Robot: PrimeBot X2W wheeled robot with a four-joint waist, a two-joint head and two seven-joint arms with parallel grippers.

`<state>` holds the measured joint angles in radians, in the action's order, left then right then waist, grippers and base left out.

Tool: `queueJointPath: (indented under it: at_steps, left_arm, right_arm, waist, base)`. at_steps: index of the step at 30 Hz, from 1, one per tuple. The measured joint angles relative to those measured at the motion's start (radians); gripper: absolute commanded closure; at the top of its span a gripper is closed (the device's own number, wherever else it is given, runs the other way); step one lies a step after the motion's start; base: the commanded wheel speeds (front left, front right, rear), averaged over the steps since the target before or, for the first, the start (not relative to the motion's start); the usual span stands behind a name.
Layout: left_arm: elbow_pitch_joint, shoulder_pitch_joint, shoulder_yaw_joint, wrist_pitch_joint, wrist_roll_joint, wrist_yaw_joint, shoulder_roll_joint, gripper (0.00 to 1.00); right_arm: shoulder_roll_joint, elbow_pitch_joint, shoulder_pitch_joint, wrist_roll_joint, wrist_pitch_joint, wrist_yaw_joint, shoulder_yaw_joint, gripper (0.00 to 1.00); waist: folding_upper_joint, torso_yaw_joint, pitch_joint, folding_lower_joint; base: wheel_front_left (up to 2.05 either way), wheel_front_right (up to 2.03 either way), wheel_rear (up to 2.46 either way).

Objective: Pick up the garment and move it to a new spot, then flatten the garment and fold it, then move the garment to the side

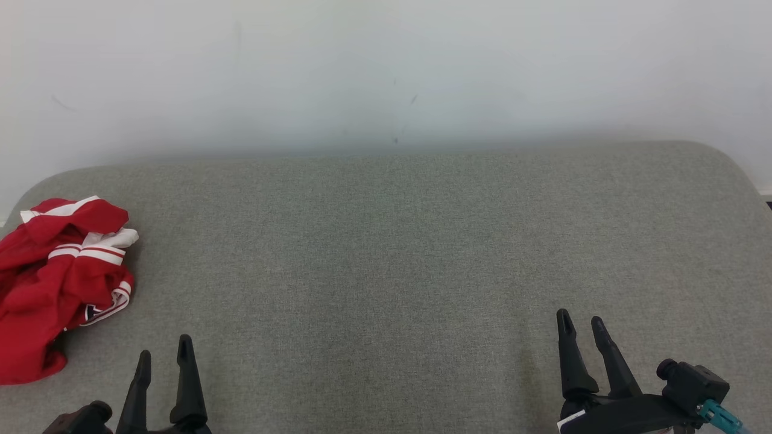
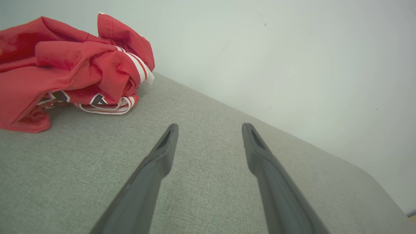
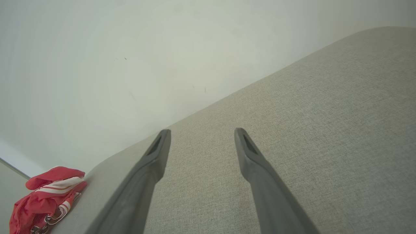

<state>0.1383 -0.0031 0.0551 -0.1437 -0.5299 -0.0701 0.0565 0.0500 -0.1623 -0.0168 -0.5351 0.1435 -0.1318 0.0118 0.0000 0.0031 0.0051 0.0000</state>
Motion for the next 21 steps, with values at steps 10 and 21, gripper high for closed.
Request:
queueJointPath:
  at_steps: [10,21]
  left_arm:
    - [-0.008,0.005,0.013,-0.024,0.103,-0.010,-0.002,0.00]
    - [-0.009,0.016,0.012,-0.049,0.202,-0.024,-0.003,0.00]
  right_arm:
    - [0.000,0.006,0.005,0.106,0.025,0.000,0.009,0.00]
    - [0.000,0.012,0.012,0.195,0.049,0.000,0.017,0.00]
  waist:
    - [0.0000,0.000,0.000,0.0000]
    - [0.0000,0.000,-0.001,0.0000]
  base:
    - [0.00,0.00,0.00]
    - [0.00,0.00,0.00]
